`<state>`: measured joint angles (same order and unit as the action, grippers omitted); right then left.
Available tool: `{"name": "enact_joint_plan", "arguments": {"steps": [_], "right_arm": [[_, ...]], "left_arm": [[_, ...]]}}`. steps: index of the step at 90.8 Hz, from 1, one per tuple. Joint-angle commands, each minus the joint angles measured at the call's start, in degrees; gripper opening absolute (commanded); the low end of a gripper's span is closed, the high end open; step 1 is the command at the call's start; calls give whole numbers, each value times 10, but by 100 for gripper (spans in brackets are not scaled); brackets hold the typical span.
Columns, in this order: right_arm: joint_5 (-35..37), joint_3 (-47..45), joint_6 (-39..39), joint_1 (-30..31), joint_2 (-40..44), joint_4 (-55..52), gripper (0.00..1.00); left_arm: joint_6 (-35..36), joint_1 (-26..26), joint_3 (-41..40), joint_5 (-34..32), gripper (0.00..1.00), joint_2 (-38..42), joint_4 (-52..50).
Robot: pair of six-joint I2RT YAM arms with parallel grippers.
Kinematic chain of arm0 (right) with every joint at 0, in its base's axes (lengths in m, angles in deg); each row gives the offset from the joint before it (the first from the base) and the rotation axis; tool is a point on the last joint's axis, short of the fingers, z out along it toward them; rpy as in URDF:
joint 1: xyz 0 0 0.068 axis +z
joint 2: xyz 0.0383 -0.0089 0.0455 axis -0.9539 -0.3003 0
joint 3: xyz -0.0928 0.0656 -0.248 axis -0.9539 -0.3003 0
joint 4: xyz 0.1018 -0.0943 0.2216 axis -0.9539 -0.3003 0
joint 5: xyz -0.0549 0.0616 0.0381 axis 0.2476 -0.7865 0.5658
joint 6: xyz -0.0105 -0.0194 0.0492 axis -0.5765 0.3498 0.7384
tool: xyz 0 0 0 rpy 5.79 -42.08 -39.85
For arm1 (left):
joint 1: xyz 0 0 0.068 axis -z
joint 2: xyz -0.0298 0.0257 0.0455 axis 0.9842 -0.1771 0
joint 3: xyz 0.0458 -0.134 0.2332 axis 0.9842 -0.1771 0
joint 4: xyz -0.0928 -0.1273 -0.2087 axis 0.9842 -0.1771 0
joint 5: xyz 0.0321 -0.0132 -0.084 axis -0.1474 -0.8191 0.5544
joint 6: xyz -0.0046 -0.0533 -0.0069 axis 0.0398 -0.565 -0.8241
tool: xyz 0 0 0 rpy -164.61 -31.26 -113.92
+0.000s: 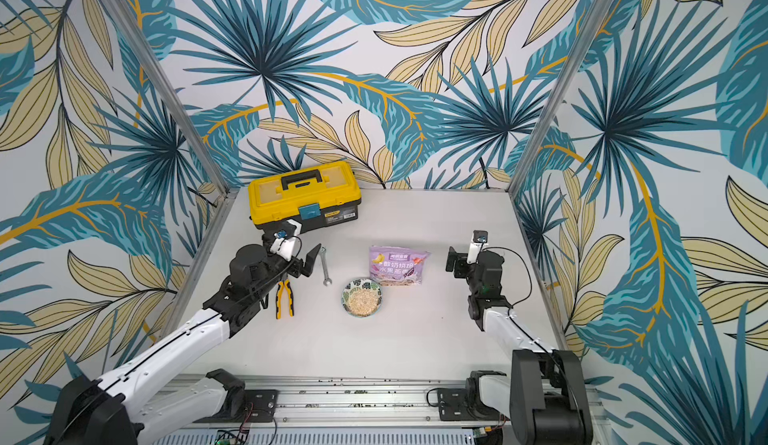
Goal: Pour the oats into the breakfast bowl
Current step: Reset both arms
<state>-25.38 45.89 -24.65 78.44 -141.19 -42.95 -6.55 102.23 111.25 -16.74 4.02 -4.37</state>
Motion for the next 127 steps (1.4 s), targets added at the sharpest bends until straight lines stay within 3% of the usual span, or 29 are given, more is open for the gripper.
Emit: {"name": "enact_joint_plan", "arguments": {"steps": [1,7,15,40,54,71,91,103,113,127], "right_arm": [[-7,-35,-12,0,-21,181,99],[-12,-31,-35,0,-24,172,99],[-5,-66,-63,1,-19,248,99],[1,-144,-81,0,-102,447,99],[-9,-118,-58,-20,-112,403,99],[-36,-107,-10,-66,-162,424,99],[-40,-110,-10,-68,-162,430,99],[-40,-110,-10,-68,-161,430,99],[-40,-110,-9,-68,-161,430,99],[-40,-109,-10,-68,-161,430,99]], "left_arm": [[-78,-36,-29,-161,100,49,-69],[-90,-54,-52,-181,100,76,-70],[-92,-76,-78,-190,100,100,-69],[-65,-122,-141,-146,100,101,-11],[-47,-130,-185,-104,100,81,88],[-20,-131,-198,-61,100,-4,195],[19,-134,-200,-9,100,-130,368],[56,-139,-175,22,100,-207,409],[35,-168,-163,79,100,-243,410],[10,-211,-160,154,100,-311,484]]}}
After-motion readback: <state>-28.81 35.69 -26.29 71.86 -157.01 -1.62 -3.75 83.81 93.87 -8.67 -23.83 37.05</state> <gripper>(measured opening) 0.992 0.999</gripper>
